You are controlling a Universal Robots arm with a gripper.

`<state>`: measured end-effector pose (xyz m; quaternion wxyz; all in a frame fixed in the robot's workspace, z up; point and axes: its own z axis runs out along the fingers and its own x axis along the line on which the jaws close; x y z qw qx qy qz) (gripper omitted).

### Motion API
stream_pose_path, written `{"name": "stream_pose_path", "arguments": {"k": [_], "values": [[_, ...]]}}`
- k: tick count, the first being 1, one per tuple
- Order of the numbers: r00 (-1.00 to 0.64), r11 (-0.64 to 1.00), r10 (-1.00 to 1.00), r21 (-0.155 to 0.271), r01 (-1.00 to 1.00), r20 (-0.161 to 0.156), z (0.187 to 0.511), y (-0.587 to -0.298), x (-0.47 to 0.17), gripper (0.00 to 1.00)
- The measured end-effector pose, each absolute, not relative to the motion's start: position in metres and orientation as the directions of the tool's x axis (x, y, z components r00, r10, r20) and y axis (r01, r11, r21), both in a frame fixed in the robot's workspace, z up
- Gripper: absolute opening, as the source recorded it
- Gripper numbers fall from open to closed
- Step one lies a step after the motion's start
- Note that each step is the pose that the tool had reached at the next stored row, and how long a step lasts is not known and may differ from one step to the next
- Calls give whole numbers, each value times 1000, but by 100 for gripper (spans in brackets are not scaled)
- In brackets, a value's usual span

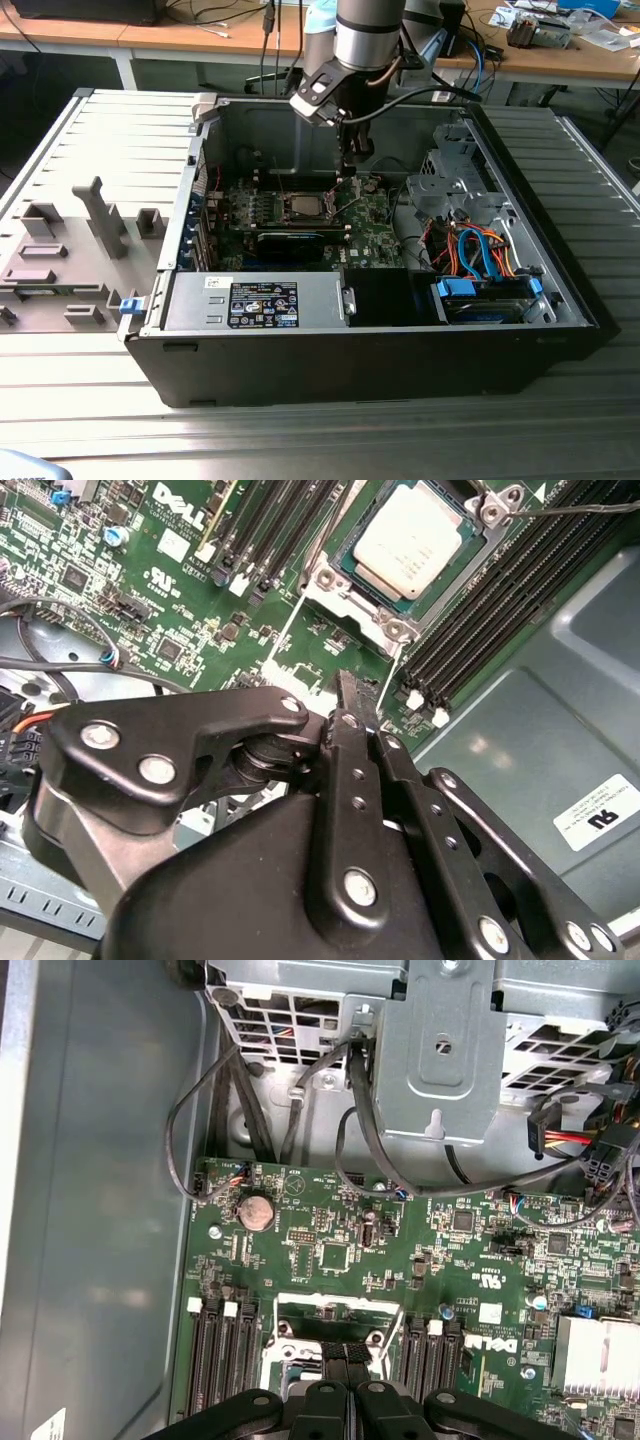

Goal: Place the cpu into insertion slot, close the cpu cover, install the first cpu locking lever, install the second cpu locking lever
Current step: 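Close the cpu cover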

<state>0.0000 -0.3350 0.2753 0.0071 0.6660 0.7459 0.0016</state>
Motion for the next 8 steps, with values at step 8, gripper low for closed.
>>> {"name": "stream_pose_path", "arguments": {"k": [8], "values": [[-113, 113, 994, 12, 994, -9, 275, -335, 3, 11]]}}
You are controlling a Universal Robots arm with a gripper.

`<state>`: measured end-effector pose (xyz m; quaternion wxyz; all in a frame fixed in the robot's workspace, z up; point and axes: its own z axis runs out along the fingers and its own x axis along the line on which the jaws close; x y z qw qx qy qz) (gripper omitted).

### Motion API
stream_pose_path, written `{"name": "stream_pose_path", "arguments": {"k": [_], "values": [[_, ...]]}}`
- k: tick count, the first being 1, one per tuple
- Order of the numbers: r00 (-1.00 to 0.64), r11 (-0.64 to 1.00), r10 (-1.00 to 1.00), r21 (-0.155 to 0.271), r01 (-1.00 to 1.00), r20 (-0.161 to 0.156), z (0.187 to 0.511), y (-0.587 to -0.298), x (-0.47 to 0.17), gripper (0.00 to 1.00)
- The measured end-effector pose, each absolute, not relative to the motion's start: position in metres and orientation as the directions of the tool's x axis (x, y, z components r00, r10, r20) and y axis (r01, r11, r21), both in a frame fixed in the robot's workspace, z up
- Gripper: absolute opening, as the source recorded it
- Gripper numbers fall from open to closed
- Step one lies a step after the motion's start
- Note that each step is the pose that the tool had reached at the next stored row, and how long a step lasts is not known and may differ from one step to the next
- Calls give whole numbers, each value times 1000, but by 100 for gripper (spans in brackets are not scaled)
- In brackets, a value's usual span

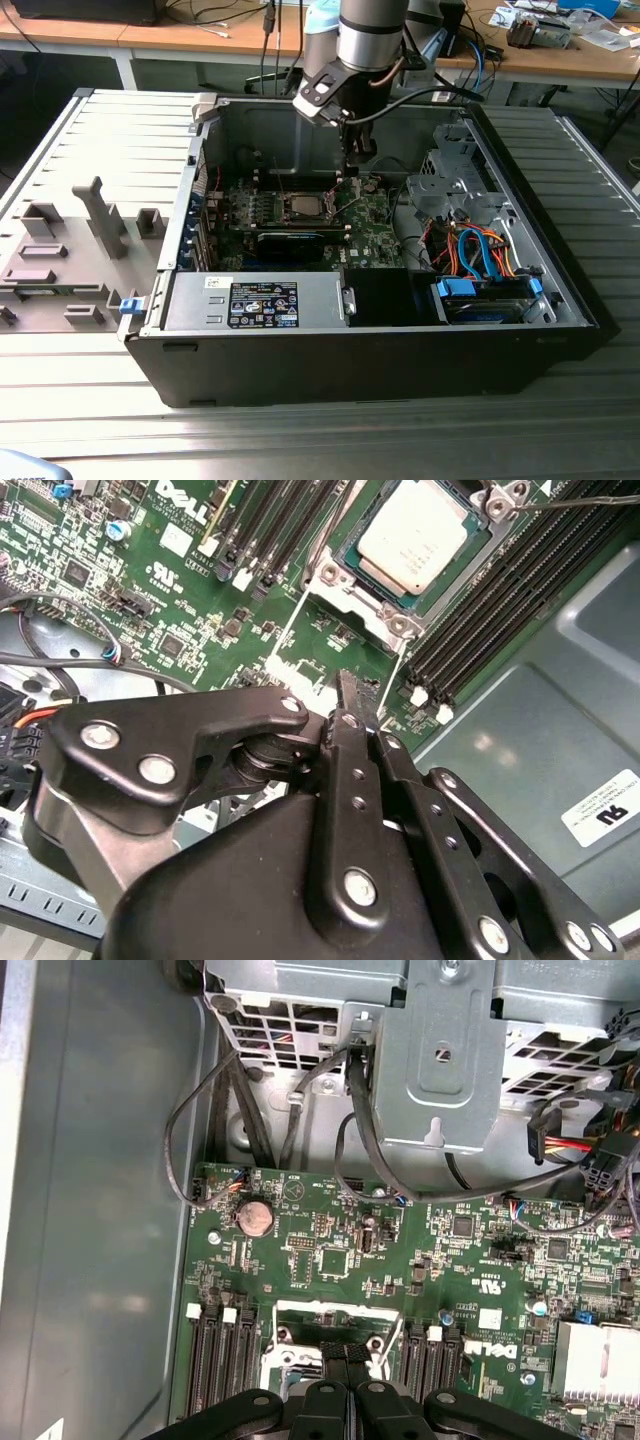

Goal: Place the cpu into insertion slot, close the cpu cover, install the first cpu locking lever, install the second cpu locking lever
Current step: 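Close the cpu cover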

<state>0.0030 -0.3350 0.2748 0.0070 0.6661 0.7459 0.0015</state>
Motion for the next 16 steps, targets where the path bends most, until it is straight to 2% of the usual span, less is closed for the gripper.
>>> {"name": "stream_pose_path", "arguments": {"k": [16], "values": [[-113, 113, 994, 11, 994, -9, 272, -335, 7, 11]]}}
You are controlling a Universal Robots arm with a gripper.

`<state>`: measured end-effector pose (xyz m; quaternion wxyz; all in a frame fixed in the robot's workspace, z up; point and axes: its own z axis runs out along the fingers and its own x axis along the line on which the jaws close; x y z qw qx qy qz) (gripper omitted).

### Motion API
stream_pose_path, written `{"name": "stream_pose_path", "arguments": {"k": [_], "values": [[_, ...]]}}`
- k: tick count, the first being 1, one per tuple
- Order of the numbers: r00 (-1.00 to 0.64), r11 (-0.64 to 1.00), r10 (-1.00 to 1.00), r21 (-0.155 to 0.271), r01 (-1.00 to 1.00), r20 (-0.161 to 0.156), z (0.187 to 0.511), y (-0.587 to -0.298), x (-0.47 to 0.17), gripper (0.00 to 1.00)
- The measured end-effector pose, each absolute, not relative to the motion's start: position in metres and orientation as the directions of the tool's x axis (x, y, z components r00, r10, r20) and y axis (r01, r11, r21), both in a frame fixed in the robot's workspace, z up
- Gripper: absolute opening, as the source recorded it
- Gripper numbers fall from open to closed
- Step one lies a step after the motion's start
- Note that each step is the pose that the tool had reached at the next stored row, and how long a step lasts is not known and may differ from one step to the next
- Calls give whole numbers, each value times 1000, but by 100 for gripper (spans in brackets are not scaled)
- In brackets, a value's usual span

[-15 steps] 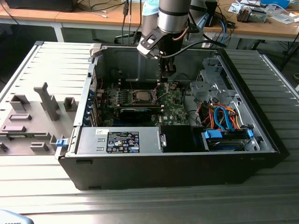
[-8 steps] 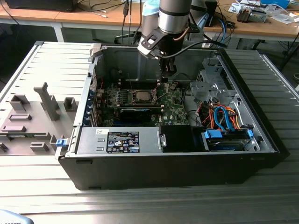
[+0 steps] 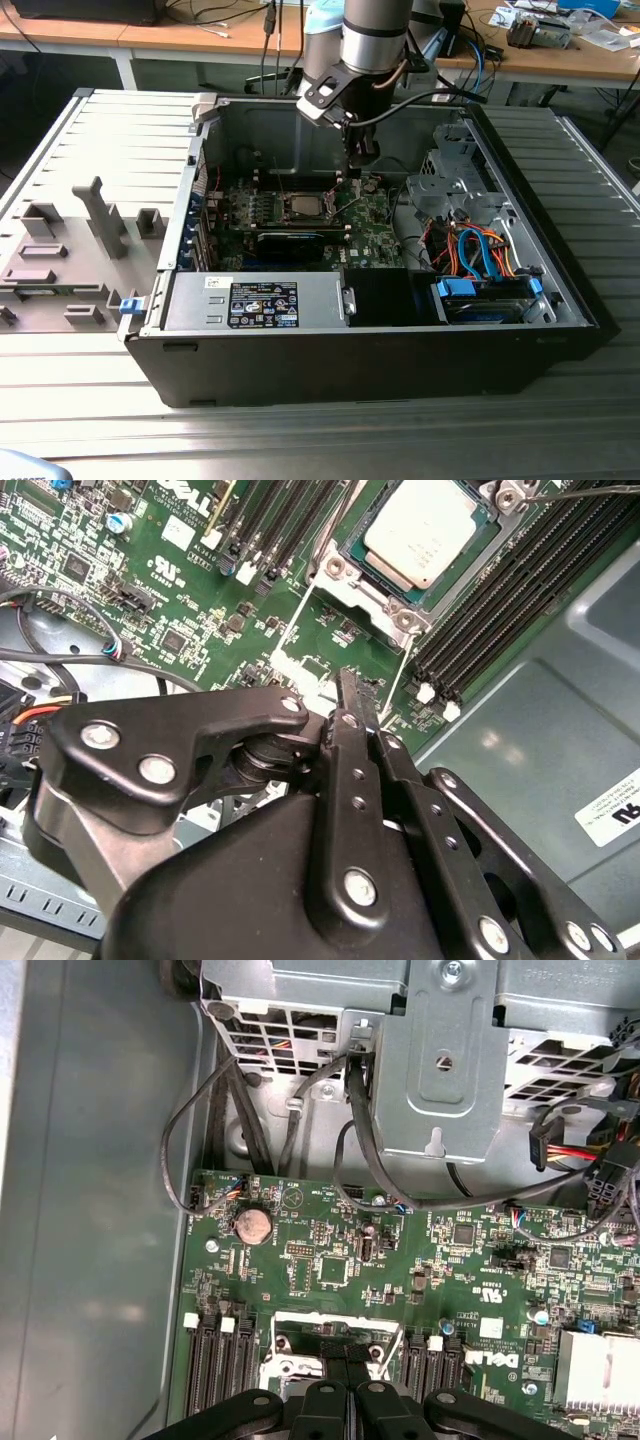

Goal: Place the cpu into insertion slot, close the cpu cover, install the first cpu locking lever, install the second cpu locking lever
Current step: 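Close the cpu cover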

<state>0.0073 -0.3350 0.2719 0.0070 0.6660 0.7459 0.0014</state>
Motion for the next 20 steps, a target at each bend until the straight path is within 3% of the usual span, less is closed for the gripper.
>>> {"name": "stream_pose_path", "arguments": {"k": [20], "values": [[-113, 113, 994, 10, 994, -8, 269, -335, 17, 11]]}}
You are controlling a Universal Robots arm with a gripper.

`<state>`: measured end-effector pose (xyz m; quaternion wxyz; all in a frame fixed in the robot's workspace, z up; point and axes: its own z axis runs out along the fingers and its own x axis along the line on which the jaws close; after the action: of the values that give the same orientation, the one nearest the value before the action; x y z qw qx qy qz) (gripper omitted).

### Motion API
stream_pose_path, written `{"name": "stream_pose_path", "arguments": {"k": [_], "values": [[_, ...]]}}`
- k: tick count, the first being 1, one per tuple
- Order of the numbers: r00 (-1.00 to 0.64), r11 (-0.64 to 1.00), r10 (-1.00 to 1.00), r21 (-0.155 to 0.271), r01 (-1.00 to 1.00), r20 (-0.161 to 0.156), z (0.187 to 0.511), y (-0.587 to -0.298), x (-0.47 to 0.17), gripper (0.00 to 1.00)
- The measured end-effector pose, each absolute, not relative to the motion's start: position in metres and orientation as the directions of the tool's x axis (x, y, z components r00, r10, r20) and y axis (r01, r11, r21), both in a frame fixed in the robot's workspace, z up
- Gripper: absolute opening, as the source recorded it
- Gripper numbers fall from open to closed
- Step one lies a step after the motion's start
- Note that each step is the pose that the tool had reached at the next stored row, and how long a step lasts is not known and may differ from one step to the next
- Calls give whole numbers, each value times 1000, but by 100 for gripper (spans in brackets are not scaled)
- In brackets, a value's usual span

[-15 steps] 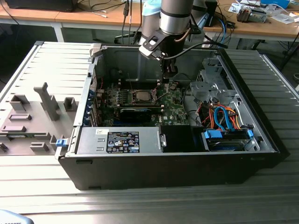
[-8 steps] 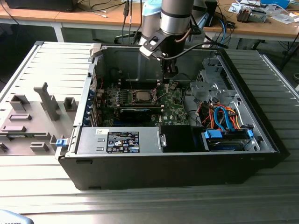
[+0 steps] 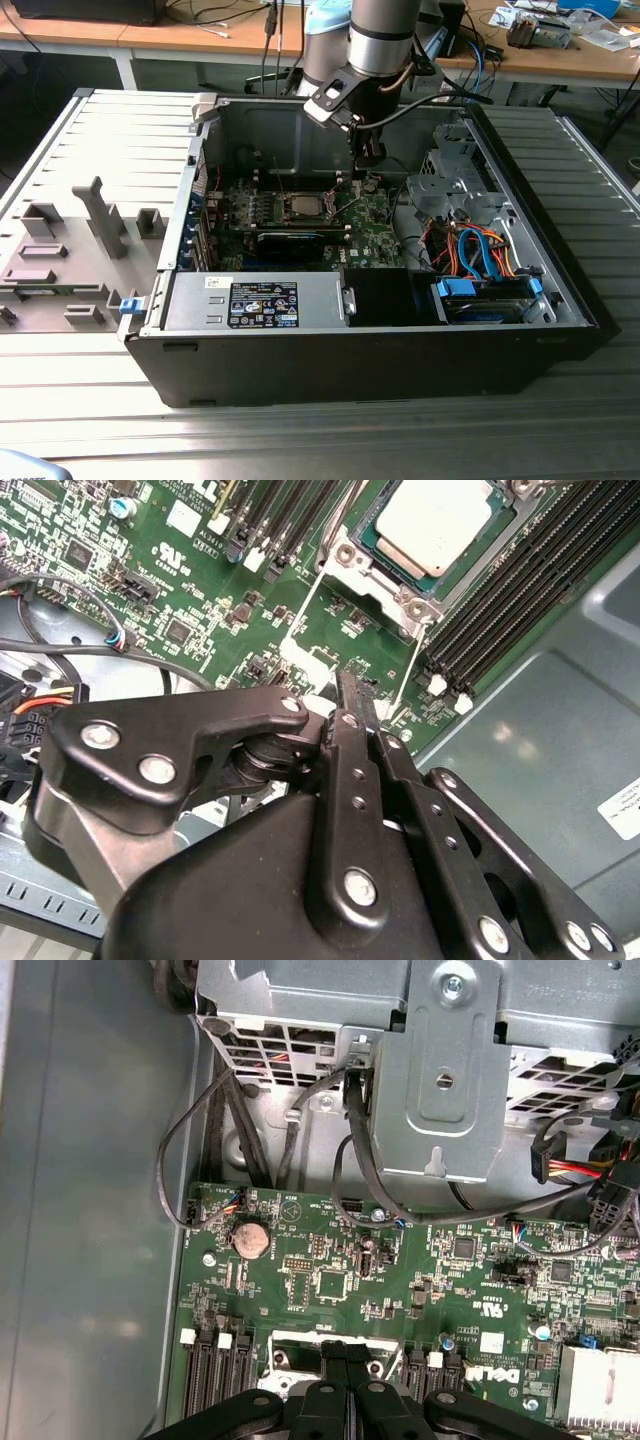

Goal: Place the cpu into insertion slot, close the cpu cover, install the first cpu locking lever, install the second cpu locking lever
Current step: 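Close the cpu cover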

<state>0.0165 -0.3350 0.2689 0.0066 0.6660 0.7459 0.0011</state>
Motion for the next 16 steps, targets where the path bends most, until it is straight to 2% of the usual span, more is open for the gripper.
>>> {"name": "stream_pose_path", "arguments": {"k": [16], "values": [[-113, 113, 994, 10, 994, -8, 267, -335, 24, 11]]}}
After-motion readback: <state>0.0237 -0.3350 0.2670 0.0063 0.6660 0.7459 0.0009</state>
